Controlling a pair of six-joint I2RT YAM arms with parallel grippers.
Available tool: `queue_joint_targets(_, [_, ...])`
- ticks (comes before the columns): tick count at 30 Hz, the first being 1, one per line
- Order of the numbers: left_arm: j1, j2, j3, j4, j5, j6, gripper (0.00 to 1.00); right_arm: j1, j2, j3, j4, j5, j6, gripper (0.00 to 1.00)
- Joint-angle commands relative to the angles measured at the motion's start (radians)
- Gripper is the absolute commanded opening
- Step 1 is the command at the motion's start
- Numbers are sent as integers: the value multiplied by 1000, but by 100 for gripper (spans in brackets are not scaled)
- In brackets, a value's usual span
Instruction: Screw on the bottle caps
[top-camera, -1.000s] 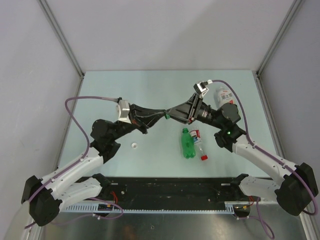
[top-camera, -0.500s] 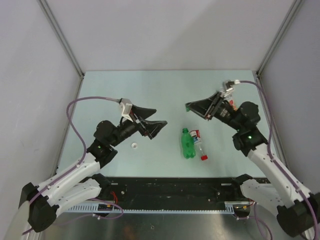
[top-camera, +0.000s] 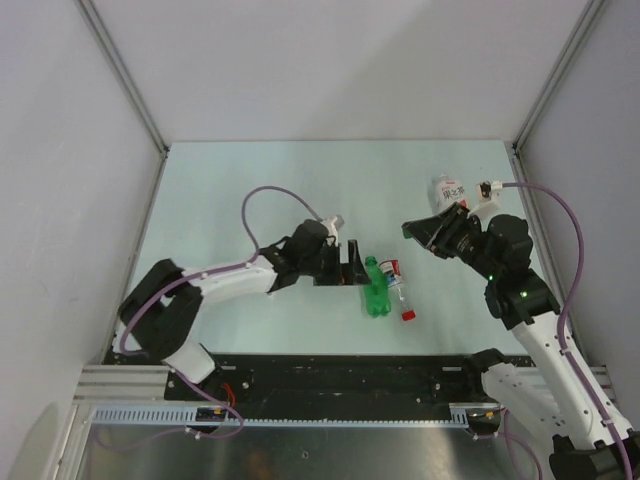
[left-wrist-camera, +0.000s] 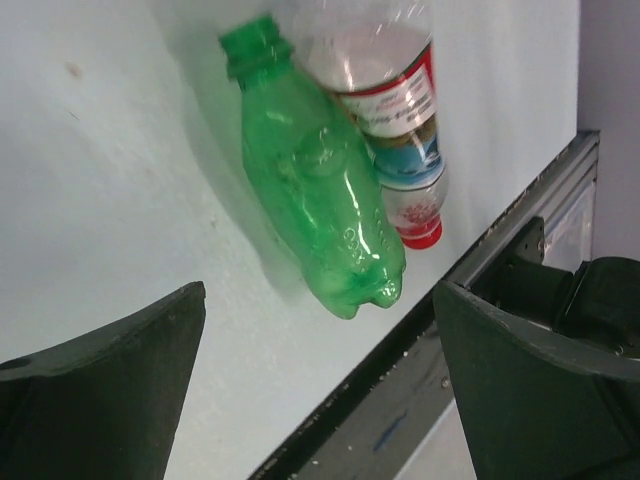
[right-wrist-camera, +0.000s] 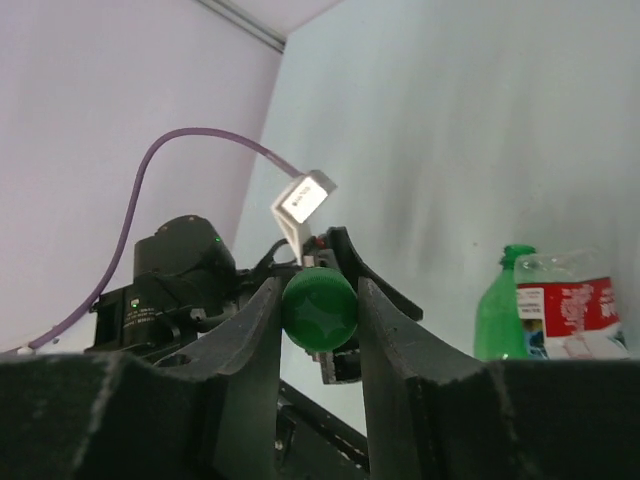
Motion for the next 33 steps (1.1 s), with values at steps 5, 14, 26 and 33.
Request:
queue_joint_targets(5, [-103, 191, 107, -73, 41, -248, 98, -19, -25, 33, -76, 62, -74, 25])
queue_joint_targets(14, [-129, 329, 195, -75, 0, -334, 90, -28, -49, 33, -122, 74, -81, 26])
queue_joint_targets(26, [-131, 425, 306, -153, -125, -333, 63, -33, -58, 33, -171, 100, -94, 26])
queue_joint_targets(33, [-130, 422, 357, -227, -206, -196, 54, -33, -49, 34, -192, 92, -118, 27])
